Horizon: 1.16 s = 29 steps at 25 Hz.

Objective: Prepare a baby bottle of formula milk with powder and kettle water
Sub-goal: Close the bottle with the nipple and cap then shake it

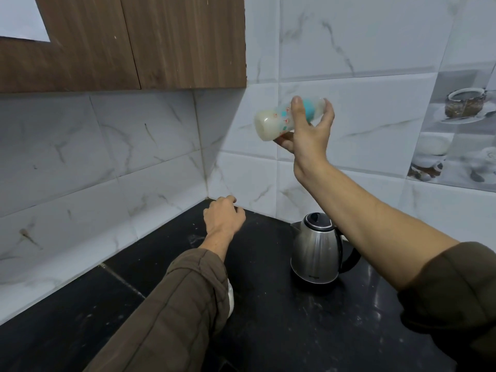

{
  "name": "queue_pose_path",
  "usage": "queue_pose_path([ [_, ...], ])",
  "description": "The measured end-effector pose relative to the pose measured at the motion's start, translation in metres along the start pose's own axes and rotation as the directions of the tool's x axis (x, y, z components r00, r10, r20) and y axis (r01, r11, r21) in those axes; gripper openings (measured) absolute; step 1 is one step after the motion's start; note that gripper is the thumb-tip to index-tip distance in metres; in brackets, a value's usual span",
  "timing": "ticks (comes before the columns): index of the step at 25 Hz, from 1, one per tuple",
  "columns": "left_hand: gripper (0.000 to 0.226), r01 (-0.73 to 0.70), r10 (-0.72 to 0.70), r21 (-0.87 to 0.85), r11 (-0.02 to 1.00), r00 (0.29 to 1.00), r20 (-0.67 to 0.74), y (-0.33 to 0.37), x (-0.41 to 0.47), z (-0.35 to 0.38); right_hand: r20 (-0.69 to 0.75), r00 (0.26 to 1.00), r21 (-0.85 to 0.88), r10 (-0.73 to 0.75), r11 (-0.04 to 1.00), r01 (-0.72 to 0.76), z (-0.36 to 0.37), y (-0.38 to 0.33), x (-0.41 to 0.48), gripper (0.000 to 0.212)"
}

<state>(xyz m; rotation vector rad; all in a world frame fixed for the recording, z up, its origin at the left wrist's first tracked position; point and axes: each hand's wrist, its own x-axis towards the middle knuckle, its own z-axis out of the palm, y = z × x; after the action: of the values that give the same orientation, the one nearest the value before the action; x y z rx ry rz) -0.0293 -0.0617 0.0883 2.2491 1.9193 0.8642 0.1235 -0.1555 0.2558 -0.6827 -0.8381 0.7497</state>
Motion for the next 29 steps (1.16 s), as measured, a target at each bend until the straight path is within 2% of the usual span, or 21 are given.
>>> queue_pose_path([
  [2,0.041,0.007,-0.007,0.002,1.0,1.0,0.0,-0.002,0.002,0.0,0.127,0.991,-0.116,0.048,0.993,-0.033,-0.002,0.0,-0.005,0.07],
  [4,0.041,0.001,-0.001,-0.007,1.0,1.0,0.001,-0.002,0.003,0.001,0.335,0.938,-0.32,0.091,0.947,0.022,-0.007,0.008,-0.017,0.067],
  [5,0.04,0.001,-0.001,-0.01,1.0,1.0,-0.001,-0.002,0.003,0.001,0.37,0.925,-0.338,0.087,0.94,0.046,-0.009,0.011,-0.019,0.067],
  [6,0.041,0.003,-0.003,-0.009,1.0,1.0,-0.001,-0.003,0.003,0.001,0.321,0.945,-0.291,0.065,0.956,0.033,-0.009,0.012,-0.018,0.068],
  [8,0.041,0.007,-0.007,0.003,1.0,1.0,-0.002,-0.005,0.003,0.0,0.068,0.997,-0.076,0.046,0.996,-0.041,-0.005,0.011,-0.007,0.072],
  [9,0.042,0.011,-0.011,0.006,1.0,1.0,-0.002,-0.006,0.003,-0.001,-0.003,0.998,0.008,0.06,0.998,-0.06,-0.003,0.012,-0.003,0.073],
  [10,0.041,0.014,-0.014,0.005,1.0,1.0,-0.002,-0.006,0.003,-0.001,0.002,0.997,0.007,0.075,0.997,-0.075,-0.002,0.011,-0.001,0.072],
  [12,0.041,0.008,-0.008,-0.005,1.0,1.0,-0.002,-0.003,0.004,-0.002,0.19,0.977,-0.21,0.102,0.976,-0.061,-0.004,0.01,-0.006,0.069],
  [14,0.041,0.0,0.0,-0.015,1.0,1.0,-0.004,-0.001,0.003,-0.002,0.382,0.915,-0.372,0.128,0.928,0.025,-0.004,0.011,-0.015,0.068],
  [15,0.042,-0.004,0.004,-0.015,1.0,1.0,-0.004,0.0,0.002,-0.003,0.381,0.918,-0.345,0.106,0.938,0.035,-0.003,0.01,-0.016,0.069],
  [16,0.042,-0.008,0.008,-0.01,1.0,1.0,-0.004,0.0,0.002,-0.003,0.302,0.951,-0.27,0.073,0.963,0.012,-0.001,0.007,-0.014,0.07],
  [18,0.043,-0.003,0.003,0.004,1.0,1.0,-0.002,-0.003,0.002,-0.003,0.046,0.998,-0.05,0.034,0.998,-0.032,0.004,0.004,-0.005,0.072],
  [19,0.043,0.003,-0.003,0.008,1.0,1.0,-0.002,-0.004,0.002,-0.004,-0.016,0.999,0.018,0.032,0.999,-0.032,0.005,0.004,-0.002,0.073],
  [20,0.042,0.008,-0.008,0.009,1.0,1.0,0.0,-0.005,0.002,-0.004,-0.003,0.999,0.008,0.035,0.999,-0.035,0.004,0.004,-0.001,0.073],
  [23,0.041,0.005,-0.005,0.0,1.0,1.0,0.002,-0.003,0.003,-0.003,0.303,0.95,-0.292,0.072,0.956,0.02,0.0,0.009,-0.013,0.073],
  [24,0.041,0.005,-0.005,-0.005,1.0,1.0,-0.001,-0.002,0.002,-0.004,0.375,0.924,-0.329,0.07,0.942,0.062,-0.002,0.011,-0.017,0.073],
  [25,0.041,0.003,-0.003,-0.007,1.0,1.0,-0.004,-0.001,0.002,-0.005,0.368,0.929,-0.304,0.042,0.95,0.077,-0.002,0.012,-0.017,0.073],
  [26,0.042,-0.001,0.001,-0.006,1.0,1.0,-0.008,-0.001,0.002,-0.005,0.282,0.959,-0.247,0.008,0.967,0.065,-0.002,0.011,-0.014,0.074],
  [28,0.043,0.0,0.0,-0.001,1.0,1.0,-0.012,-0.003,0.003,-0.005,-0.011,1.0,-0.072,-0.025,0.997,0.024,-0.002,0.007,-0.003,0.075],
  [29,0.043,0.005,-0.005,0.0,1.0,1.0,-0.013,-0.004,0.003,-0.005,-0.095,0.995,0.002,-0.003,1.0,0.003,-0.004,0.006,0.003,0.075],
])
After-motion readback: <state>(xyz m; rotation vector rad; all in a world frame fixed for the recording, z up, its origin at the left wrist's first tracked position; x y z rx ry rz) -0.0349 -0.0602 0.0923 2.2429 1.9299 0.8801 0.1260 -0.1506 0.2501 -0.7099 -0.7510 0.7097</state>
